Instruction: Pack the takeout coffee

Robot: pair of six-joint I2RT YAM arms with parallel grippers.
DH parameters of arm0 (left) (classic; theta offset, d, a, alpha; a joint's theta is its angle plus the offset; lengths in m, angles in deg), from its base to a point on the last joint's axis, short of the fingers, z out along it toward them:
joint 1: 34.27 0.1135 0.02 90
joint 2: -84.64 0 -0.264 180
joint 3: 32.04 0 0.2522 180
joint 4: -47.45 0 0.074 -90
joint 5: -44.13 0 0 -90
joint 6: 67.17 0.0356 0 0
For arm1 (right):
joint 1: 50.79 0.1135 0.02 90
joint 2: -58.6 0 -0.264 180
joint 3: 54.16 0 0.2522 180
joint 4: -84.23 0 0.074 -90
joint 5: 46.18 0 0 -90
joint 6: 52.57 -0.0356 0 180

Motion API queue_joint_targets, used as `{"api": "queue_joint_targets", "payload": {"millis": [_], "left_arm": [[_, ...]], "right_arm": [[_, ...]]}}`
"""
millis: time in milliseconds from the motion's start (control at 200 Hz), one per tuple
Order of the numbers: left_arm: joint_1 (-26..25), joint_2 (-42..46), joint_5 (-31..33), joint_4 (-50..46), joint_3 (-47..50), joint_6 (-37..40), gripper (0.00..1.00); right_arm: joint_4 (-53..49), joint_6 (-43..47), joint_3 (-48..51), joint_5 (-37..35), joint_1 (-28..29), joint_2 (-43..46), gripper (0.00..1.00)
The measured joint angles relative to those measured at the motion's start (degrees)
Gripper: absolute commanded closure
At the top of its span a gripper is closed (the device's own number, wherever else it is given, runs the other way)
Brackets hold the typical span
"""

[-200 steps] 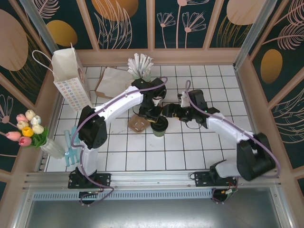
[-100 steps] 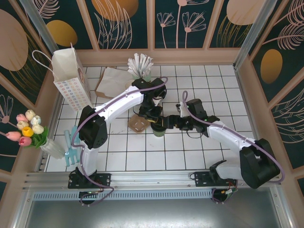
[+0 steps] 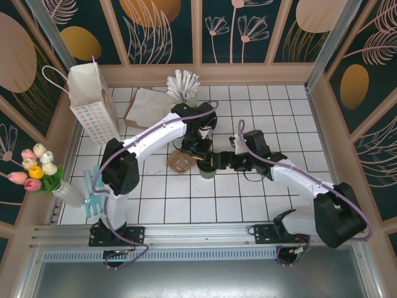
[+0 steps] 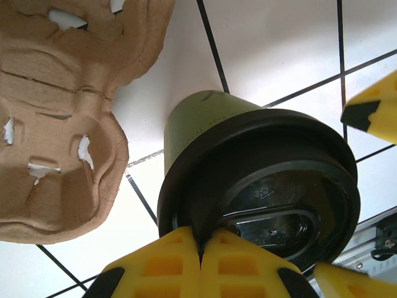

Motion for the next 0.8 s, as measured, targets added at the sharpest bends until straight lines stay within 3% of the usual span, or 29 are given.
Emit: {"api": "queue_joint_targets", "payload": {"millis": [220,801], "left_arm": [[0.00,-0.09,-0.02,-0.09,-0.11,0.00,1.00],[0.42,0.07,0.20,0.11,0.42,0.02,1.00]], "right_arm": [[1.62,0.94,4.39,-0.76,1.75,5.18,0.08],[6.05,0.59,5.86,-7.37,5.38,2.84,0.08]]}}
